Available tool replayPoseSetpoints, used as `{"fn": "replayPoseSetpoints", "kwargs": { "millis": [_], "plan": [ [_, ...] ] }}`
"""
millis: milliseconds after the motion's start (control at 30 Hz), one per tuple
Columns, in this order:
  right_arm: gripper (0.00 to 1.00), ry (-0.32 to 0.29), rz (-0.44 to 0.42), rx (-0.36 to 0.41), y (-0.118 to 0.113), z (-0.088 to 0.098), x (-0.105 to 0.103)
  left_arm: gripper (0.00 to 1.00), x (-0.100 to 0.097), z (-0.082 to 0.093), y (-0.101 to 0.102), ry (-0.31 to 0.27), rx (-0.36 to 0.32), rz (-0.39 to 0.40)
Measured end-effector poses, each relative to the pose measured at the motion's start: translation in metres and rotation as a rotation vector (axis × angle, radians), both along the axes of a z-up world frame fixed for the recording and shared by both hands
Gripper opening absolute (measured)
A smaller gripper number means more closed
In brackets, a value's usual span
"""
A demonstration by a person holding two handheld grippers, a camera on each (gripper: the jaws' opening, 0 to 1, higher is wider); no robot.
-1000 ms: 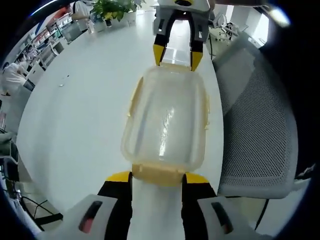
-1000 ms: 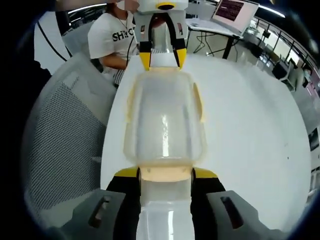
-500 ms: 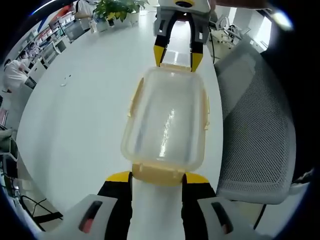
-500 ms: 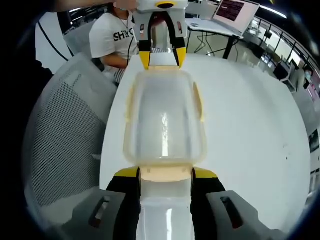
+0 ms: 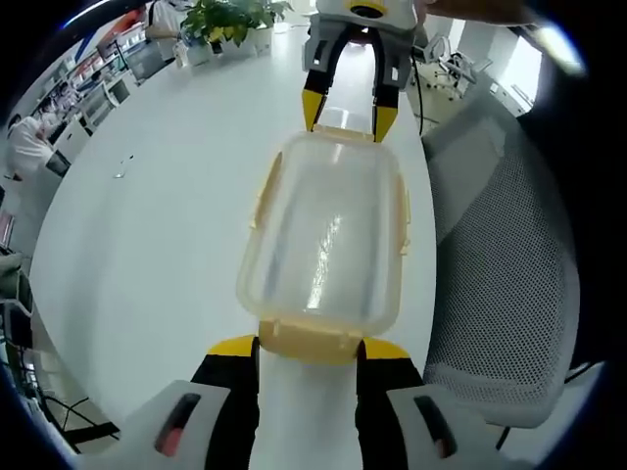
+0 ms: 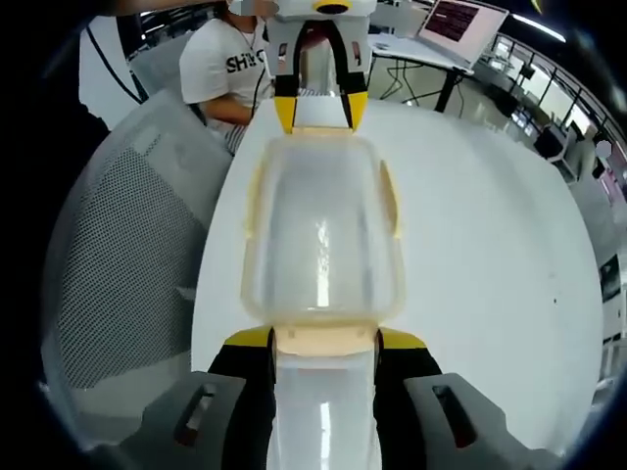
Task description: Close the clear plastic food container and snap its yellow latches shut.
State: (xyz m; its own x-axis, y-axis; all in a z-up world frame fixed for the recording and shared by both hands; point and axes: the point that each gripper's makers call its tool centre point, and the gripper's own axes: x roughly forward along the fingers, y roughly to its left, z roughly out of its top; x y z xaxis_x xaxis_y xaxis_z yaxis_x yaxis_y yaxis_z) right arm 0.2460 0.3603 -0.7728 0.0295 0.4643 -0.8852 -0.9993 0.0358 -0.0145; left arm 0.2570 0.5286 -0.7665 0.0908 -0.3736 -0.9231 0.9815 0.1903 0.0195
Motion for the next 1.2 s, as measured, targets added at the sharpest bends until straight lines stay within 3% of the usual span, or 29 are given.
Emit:
{"fn": "replayPoseSetpoints", "kwargs": {
  "millis": [1200],
  "plan": [
    [0.35, -0.018, -0.007, -0.03, -0.071, 0.003, 0.001, 0.32, 0.001, 0.001, -0.071, 0.0, -0.035, 0.002]
  ]
}}
